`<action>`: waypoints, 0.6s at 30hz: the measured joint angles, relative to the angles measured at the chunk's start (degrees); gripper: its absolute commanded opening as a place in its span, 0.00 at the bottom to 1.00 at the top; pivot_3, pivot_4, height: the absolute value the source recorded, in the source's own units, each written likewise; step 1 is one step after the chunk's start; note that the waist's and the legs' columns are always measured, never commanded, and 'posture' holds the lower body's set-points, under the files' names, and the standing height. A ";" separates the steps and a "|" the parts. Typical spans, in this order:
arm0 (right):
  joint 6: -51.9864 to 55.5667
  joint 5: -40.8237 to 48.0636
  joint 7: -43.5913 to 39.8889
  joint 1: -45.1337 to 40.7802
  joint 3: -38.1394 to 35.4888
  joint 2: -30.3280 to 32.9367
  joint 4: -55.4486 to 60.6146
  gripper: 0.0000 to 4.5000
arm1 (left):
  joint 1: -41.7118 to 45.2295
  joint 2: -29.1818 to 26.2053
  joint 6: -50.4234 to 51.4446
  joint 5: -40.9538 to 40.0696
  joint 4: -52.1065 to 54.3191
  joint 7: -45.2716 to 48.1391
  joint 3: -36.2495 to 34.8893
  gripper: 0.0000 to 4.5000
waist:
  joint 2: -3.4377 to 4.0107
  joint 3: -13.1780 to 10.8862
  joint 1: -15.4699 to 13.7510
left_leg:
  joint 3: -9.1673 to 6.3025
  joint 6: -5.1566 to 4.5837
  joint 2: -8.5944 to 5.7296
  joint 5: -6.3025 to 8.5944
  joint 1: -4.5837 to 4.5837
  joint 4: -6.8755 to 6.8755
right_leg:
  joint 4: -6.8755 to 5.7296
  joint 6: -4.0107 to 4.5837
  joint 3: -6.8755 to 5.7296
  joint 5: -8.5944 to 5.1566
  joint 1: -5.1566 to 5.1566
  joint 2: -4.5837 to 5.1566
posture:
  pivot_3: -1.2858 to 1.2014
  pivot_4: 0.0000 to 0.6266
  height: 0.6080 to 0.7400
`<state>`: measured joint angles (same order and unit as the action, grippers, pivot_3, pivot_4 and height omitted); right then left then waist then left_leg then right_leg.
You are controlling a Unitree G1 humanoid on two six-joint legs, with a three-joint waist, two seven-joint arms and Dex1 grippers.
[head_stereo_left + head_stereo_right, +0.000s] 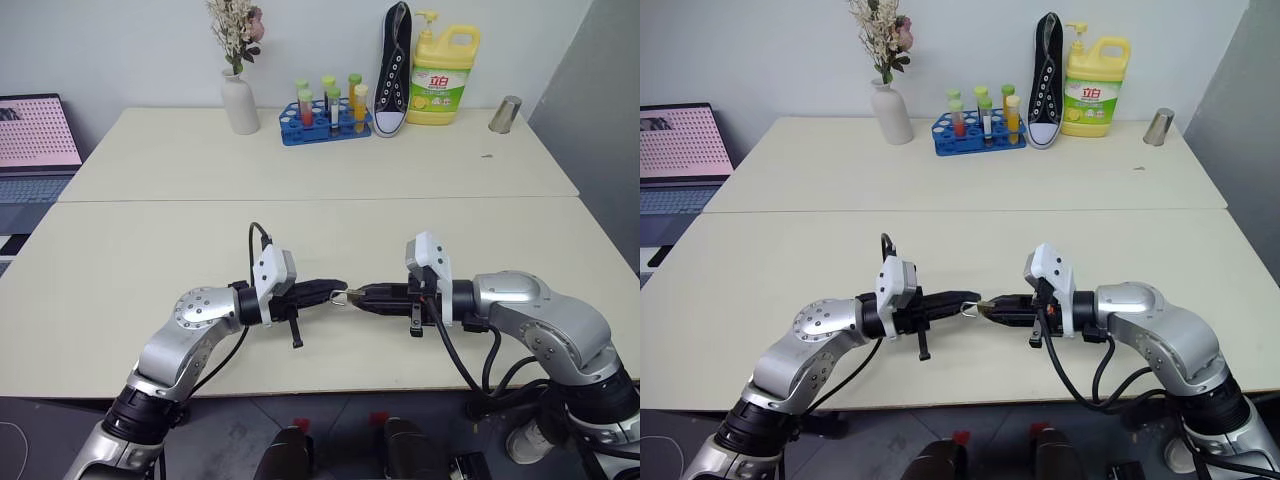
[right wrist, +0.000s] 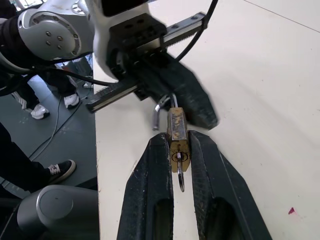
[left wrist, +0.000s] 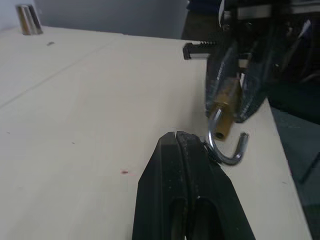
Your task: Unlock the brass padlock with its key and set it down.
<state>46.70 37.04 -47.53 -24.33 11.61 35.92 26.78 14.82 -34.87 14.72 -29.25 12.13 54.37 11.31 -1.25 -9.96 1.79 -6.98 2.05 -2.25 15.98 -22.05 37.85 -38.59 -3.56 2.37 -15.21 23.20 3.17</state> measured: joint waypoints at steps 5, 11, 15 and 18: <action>-0.15 -0.14 -0.26 0.02 0.01 -0.09 0.00 0.03 | -0.68 -0.06 1.66 0.03 1.40 0.81 -0.77 0.00 | 0.00 0.00 -0.08 | 0.00 0.00 0.00 0.00 0.00 0.00 | 0.01 0.00 0.00 0.00 0.00 0.01 | 0.52 0.24 1.00; -0.45 -0.79 -0.95 0.04 0.04 -0.10 -0.06 0.03 | -0.71 -0.96 5.21 -1.54 4.03 2.81 -2.35 0.00 | 0.00 0.00 -0.06 | 0.01 0.00 0.00 0.00 0.00 0.00 | 0.01 0.00 0.00 0.00 0.00 0.01 | 0.52 0.24 1.00; -0.78 -1.90 -1.11 0.23 0.31 -0.10 -0.13 0.03 | -1.38 -2.25 8.73 -3.84 6.40 4.22 -3.31 0.00 | 0.01 0.00 -0.04 | 0.01 0.00 0.01 0.00 0.00 0.00 | 0.02 0.00 0.01 0.00 0.00 0.01 | 0.52 0.24 1.00; -0.85 -2.08 -1.23 0.44 0.44 -0.15 -0.15 0.03 | -1.81 -2.62 11.01 -5.71 8.05 4.66 -4.25 0.00 | 0.01 -0.01 -0.07 | 0.01 0.00 0.01 0.00 0.00 0.00 | 0.02 0.00 0.01 0.00 0.00 0.01 | 0.52 0.24 1.00</action>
<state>45.84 34.96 -48.76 -23.89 12.05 35.77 26.63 13.02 -37.49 25.73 -34.96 20.18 59.03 7.06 -1.24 -9.97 1.72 -6.98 2.05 -2.24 15.99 -22.05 37.85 -38.57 -3.55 2.37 -15.22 23.20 3.18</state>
